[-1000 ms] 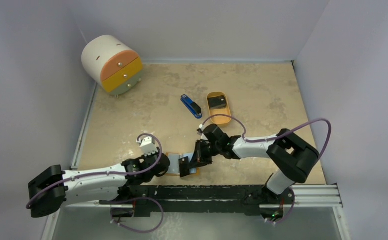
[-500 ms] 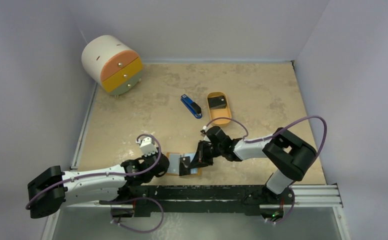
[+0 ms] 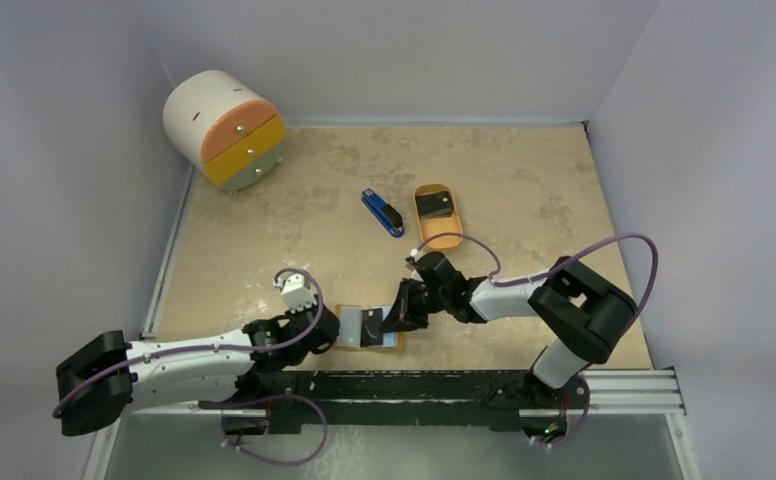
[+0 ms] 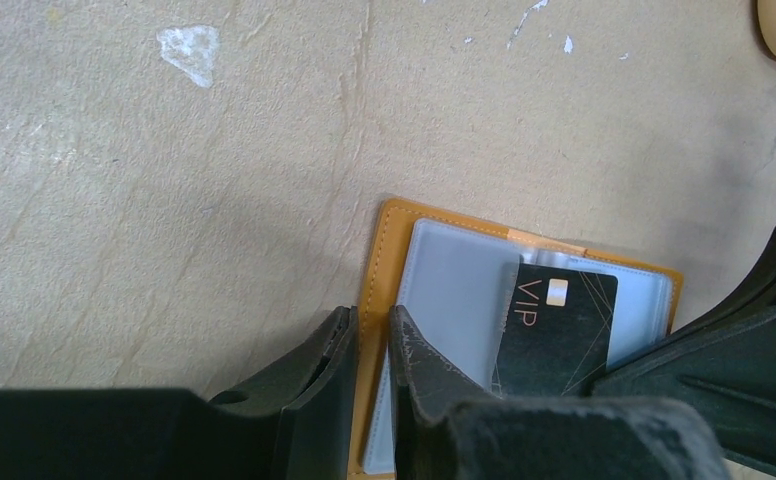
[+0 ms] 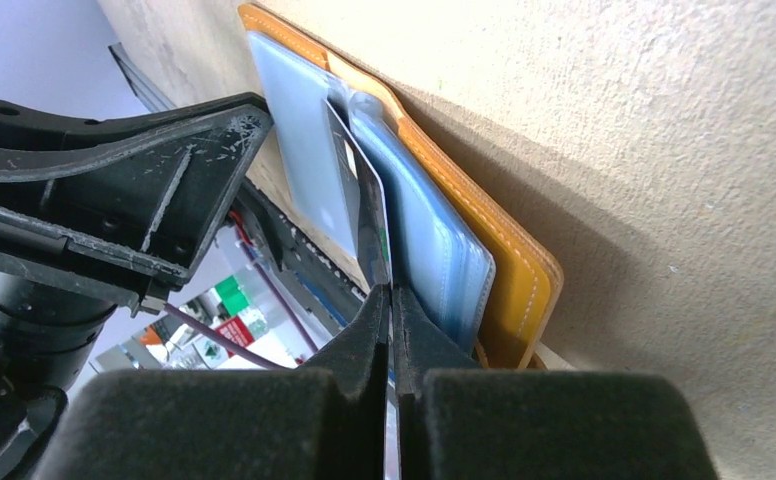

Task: Put the credit cards into the card holder
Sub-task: Insert the credit card into the card holder.

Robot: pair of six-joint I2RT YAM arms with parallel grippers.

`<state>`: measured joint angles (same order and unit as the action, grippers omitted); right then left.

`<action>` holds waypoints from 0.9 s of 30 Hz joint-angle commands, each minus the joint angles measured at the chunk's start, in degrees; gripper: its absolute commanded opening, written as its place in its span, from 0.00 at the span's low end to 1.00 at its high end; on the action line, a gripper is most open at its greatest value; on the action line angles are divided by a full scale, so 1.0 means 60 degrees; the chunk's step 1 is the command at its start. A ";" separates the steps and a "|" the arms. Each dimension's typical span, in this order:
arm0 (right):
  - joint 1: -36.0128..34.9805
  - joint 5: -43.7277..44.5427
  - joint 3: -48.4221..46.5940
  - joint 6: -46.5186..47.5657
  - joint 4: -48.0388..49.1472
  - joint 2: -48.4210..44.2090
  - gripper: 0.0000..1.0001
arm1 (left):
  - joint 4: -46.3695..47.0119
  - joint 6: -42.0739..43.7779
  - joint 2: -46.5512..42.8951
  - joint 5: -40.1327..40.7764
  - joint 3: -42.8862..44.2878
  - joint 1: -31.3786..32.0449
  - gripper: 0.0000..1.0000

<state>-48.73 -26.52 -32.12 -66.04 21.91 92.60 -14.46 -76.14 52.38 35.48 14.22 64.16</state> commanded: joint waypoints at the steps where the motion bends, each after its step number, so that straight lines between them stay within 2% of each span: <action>1: 0.0021 0.0328 -0.0023 -0.0140 0.0444 0.0046 0.00 | 0.0022 -0.0157 0.0132 -0.0285 -0.0212 0.0029 0.17; 12: 0.0028 0.0673 -0.0125 -0.0348 0.1056 0.0309 0.00 | 0.0168 -0.0191 0.0132 -0.0339 -0.0217 0.0029 0.17; 27: -0.0080 0.0115 -0.0625 -0.0128 0.1290 0.0877 0.00 | 0.0486 -0.0302 0.0272 -0.0386 -0.0291 0.0029 0.16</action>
<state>-48.77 -25.63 -33.32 -67.88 28.71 97.56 -11.97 -77.36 53.04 35.20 13.58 64.16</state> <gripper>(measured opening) 0.004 0.161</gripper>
